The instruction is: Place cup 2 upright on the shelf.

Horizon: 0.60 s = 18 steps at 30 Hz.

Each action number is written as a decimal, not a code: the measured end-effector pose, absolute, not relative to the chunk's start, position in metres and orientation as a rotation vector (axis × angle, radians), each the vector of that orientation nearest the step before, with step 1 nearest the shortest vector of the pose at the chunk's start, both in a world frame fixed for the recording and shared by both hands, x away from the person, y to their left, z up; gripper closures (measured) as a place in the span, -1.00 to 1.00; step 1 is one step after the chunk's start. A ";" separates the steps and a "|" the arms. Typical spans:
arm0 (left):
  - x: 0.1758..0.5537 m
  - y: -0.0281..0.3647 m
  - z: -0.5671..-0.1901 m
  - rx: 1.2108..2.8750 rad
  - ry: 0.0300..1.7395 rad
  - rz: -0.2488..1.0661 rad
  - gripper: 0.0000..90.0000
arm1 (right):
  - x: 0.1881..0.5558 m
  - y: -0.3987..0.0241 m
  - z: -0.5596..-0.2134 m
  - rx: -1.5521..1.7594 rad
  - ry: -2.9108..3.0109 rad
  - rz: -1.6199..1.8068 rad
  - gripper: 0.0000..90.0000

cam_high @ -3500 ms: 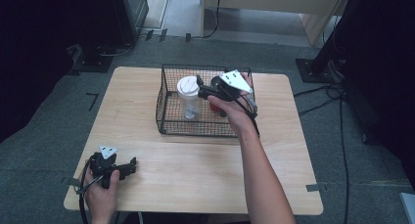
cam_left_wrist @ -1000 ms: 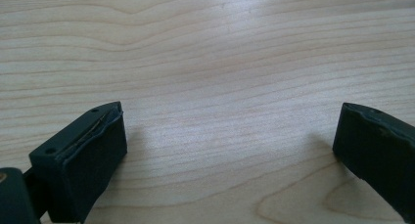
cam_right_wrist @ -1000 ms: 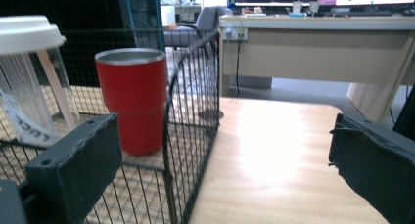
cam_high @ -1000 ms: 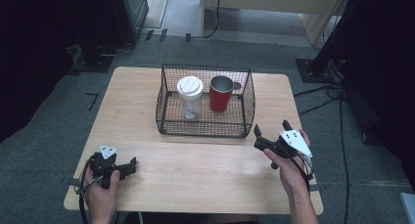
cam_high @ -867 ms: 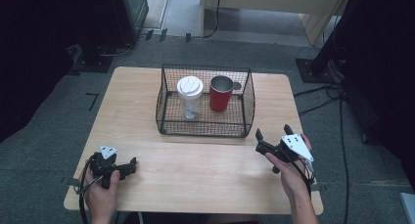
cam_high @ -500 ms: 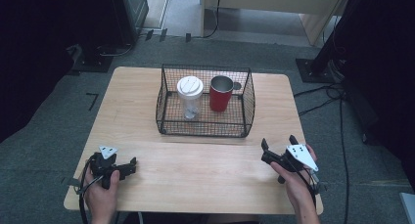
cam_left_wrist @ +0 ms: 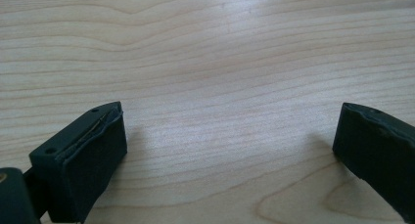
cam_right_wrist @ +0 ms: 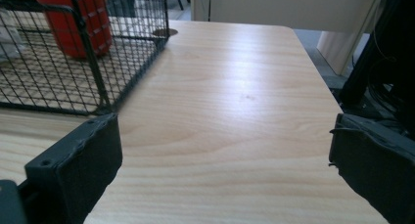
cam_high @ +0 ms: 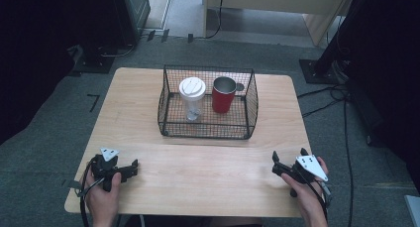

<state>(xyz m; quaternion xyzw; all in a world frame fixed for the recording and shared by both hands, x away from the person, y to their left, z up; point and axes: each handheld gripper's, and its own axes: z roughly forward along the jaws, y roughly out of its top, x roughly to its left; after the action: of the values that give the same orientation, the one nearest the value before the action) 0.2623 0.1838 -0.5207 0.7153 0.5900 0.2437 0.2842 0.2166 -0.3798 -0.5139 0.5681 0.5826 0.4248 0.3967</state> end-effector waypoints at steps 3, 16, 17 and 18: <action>0.262 0.184 -0.521 1.914 1.579 0.652 -1.00 | 0.213 -0.385 -0.517 1.454 1.482 1.053 -1.00; 0.262 0.183 -0.521 1.921 1.575 0.648 -1.00 | 0.199 -0.411 -0.521 1.546 1.537 1.013 -1.00; 0.262 0.183 -0.521 1.921 1.575 0.648 -1.00 | 0.198 -0.412 -0.522 1.552 1.548 1.007 -1.00; 0.262 0.183 -0.521 1.921 1.575 0.648 -1.00 | 0.197 -0.413 -0.522 1.559 1.561 0.989 -1.00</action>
<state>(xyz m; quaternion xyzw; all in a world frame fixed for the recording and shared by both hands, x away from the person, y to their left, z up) 0.2616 0.1832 -0.5205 0.7176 0.5884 0.2420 0.2832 0.1974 -0.4135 -0.5218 0.6031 0.6038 0.3827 0.3538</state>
